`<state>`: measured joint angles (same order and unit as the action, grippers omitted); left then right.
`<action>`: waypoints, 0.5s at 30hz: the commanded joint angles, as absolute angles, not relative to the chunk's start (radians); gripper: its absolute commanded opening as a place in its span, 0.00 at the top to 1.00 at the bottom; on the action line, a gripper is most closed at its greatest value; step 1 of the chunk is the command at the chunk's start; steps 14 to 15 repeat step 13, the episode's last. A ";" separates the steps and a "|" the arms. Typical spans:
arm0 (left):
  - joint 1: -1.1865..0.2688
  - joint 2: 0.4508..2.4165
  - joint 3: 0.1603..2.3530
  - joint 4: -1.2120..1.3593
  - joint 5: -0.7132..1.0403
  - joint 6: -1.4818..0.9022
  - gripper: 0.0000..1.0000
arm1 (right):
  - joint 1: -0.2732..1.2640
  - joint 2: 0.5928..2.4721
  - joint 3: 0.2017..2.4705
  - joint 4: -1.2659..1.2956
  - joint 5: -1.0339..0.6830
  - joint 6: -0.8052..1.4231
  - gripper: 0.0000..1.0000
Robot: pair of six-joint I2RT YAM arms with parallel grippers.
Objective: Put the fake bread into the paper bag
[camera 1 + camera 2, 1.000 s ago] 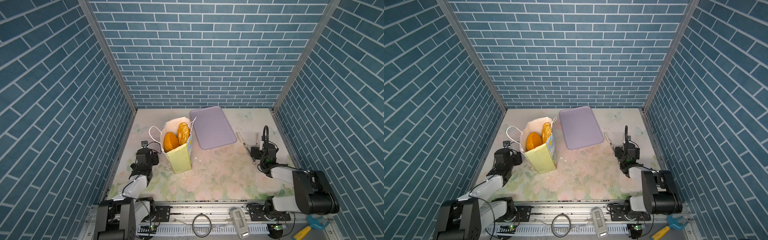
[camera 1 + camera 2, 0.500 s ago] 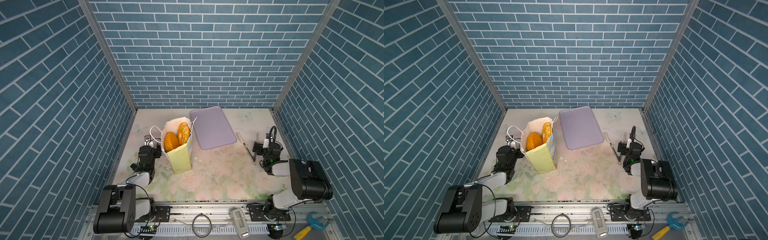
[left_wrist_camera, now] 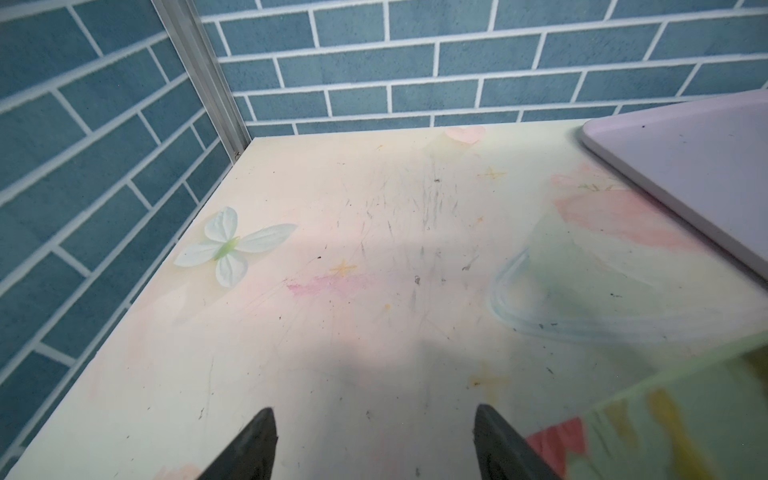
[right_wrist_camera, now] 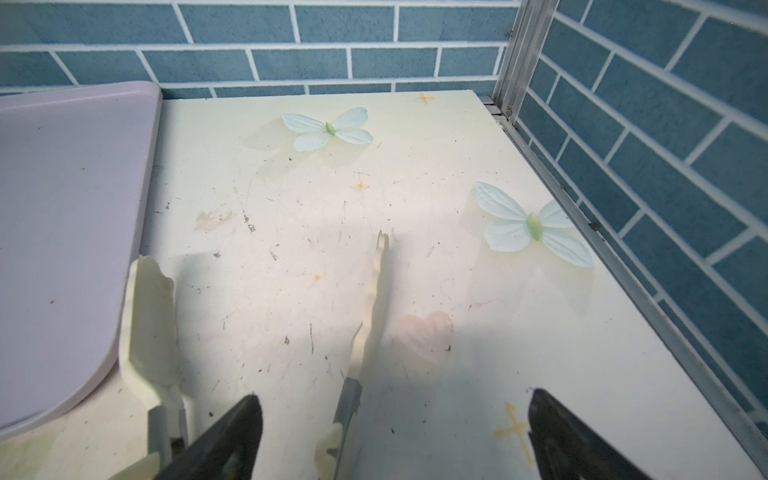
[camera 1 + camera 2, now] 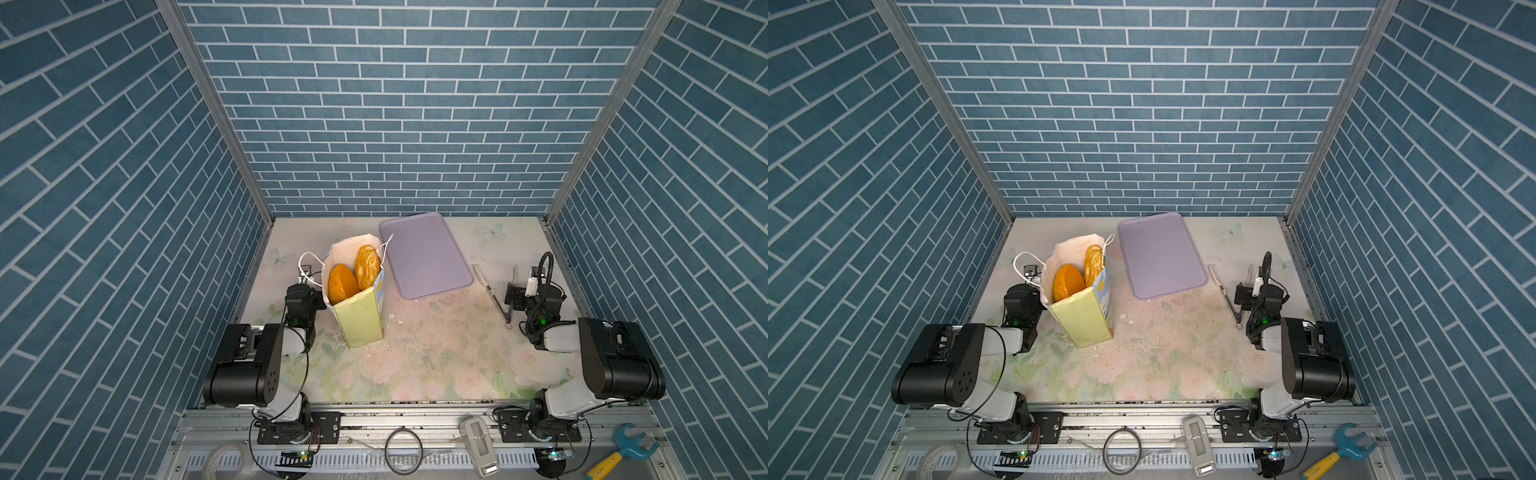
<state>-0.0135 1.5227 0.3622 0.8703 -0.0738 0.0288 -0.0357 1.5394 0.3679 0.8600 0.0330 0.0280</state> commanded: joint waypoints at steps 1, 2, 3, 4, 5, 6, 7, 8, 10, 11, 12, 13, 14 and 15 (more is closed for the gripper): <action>-0.029 1.530 0.372 0.894 -0.103 0.051 0.22 | -0.035 1.545 0.393 0.870 0.015 0.040 0.01; -0.033 1.529 0.377 0.882 -0.106 0.055 0.21 | -0.035 1.545 0.393 0.870 0.019 0.038 0.01; -0.039 1.532 0.379 0.888 -0.115 0.060 0.21 | -0.035 1.545 0.393 0.870 0.020 0.034 0.01; -0.041 1.529 0.381 0.878 -0.118 0.061 0.21 | -0.034 1.545 0.394 0.871 0.020 0.033 0.01; -0.041 1.531 0.380 0.884 -0.118 0.061 0.21 | -0.034 1.546 0.396 0.868 0.019 0.033 0.01; -0.041 1.531 0.379 0.883 -0.118 0.061 0.21 | -0.034 1.547 0.396 0.865 0.018 0.032 0.01; -0.041 1.531 0.379 0.880 -0.119 0.061 0.20 | -0.034 1.547 0.396 0.867 0.018 0.033 0.01; -0.041 1.531 0.380 0.884 -0.119 0.061 0.20 | -0.034 1.547 0.396 0.867 0.018 0.032 0.01; -0.041 1.531 0.380 0.883 -0.119 0.061 0.20 | -0.034 1.547 0.399 0.866 0.013 0.034 0.01; -0.041 1.530 0.380 0.882 -0.118 0.061 0.10 | -0.034 1.547 0.396 0.866 0.011 0.035 0.01; -0.042 1.530 0.380 0.882 -0.118 0.061 0.01 | -0.034 1.545 0.394 0.870 0.010 0.037 0.01; -0.041 1.530 0.380 0.882 -0.120 0.061 0.00 | -0.035 1.543 0.391 0.870 0.010 0.038 0.01; -0.041 1.530 0.380 0.882 -0.120 0.061 0.00 | -0.035 1.543 0.391 0.870 0.010 0.038 0.01; -0.041 1.530 0.380 0.882 -0.120 0.061 0.00 | -0.035 1.543 0.391 0.870 0.010 0.038 0.01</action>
